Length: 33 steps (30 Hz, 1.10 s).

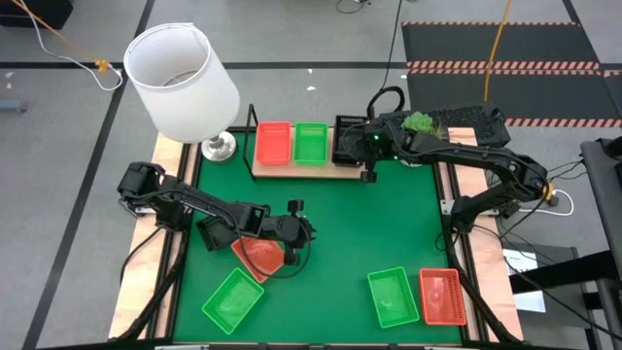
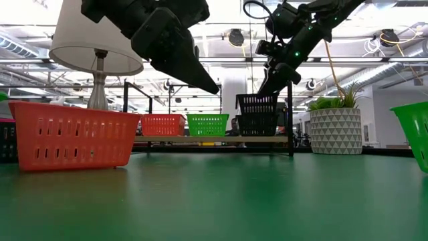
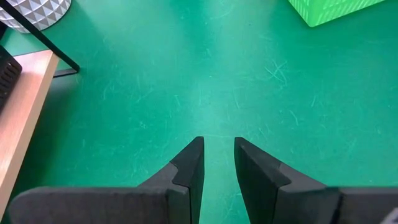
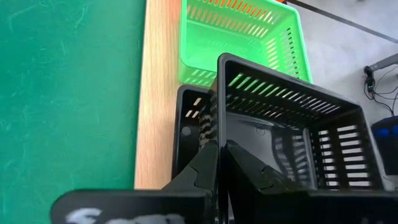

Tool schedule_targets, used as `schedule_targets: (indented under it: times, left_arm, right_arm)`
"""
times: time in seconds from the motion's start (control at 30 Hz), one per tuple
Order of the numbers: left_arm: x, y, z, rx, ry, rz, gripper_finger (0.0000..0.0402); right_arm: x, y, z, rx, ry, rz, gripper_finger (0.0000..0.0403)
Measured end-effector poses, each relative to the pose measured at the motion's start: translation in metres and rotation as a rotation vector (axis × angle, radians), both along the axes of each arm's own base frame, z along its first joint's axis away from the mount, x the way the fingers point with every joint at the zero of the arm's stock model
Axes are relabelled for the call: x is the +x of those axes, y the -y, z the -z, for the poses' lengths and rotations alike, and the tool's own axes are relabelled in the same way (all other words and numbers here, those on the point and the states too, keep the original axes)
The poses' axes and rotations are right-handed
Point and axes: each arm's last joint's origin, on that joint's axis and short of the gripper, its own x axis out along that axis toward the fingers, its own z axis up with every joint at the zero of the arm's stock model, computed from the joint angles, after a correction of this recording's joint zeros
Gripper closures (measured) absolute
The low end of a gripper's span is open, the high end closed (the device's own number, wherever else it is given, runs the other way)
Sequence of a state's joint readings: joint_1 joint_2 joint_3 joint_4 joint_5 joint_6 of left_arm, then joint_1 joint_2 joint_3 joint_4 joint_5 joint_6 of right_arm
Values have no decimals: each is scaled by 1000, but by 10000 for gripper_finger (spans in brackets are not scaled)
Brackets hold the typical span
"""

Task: Stack baskets on shelf by color
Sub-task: Stack the right black bin on the black bin on the shelf, then stack the left green bin on the green bin on the shelf

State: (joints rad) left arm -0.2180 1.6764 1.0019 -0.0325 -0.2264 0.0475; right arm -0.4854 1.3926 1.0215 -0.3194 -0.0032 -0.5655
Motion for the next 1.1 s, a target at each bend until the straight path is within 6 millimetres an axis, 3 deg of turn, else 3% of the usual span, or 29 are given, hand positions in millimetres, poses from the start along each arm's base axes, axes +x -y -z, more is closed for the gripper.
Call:
schedule_targets:
  times: [0.4, 0.77, 1.1]
  left_arm:
    - [0, 2, 0, -3, 1, 5, 311]
    - [0, 2, -1, -6, 10, 4, 311]
    - [0, 3, 0, -24, 2, 12, 311]
  right_arm:
    - [0, 0, 0, -4, -3, -5, 381]
    - [1, -1, -2, -6, 13, -4, 281]
    - [-1, -20, -32, -21, 200, -5, 239]
